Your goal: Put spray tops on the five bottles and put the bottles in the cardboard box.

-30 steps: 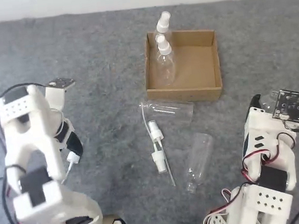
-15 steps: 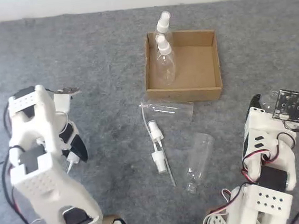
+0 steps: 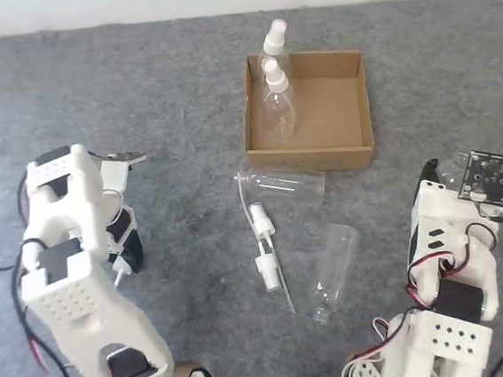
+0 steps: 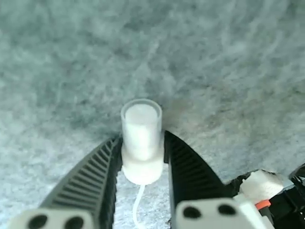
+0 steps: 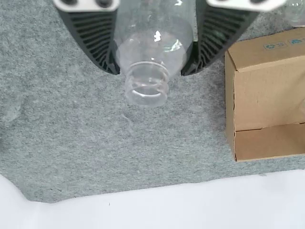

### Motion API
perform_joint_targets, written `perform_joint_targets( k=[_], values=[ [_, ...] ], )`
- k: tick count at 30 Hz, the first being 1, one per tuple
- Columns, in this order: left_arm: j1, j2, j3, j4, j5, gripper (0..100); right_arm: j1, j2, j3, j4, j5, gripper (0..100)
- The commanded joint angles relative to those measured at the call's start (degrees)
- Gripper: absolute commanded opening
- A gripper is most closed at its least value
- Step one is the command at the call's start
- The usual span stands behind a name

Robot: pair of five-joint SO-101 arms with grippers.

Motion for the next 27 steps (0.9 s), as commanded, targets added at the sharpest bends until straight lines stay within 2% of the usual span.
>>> perform_joint_targets(
  k=[1, 9, 23, 27],
  values=[
    [0.4, -6.6, -2.2, 1.6, -0.4, 1, -0.3, -0.9, -0.5, -0.9, 0.6, 5.5],
    [0.4, -18.6, -2.0, 5.9, -0.4, 1, -0.3, -0.9, -0.5, -0.9, 0.6, 5.5],
    [0.1, -33.0, -1.8, 6.2, 0.0, 1, -0.3, -1.4, -0.5, -0.7, 0.6, 5.4],
    [0.4, -38.6, -0.8, 6.2, 3.2, 1, -0.3, -1.5, -0.9, 0.4, 0.6, 5.4]
  ],
)
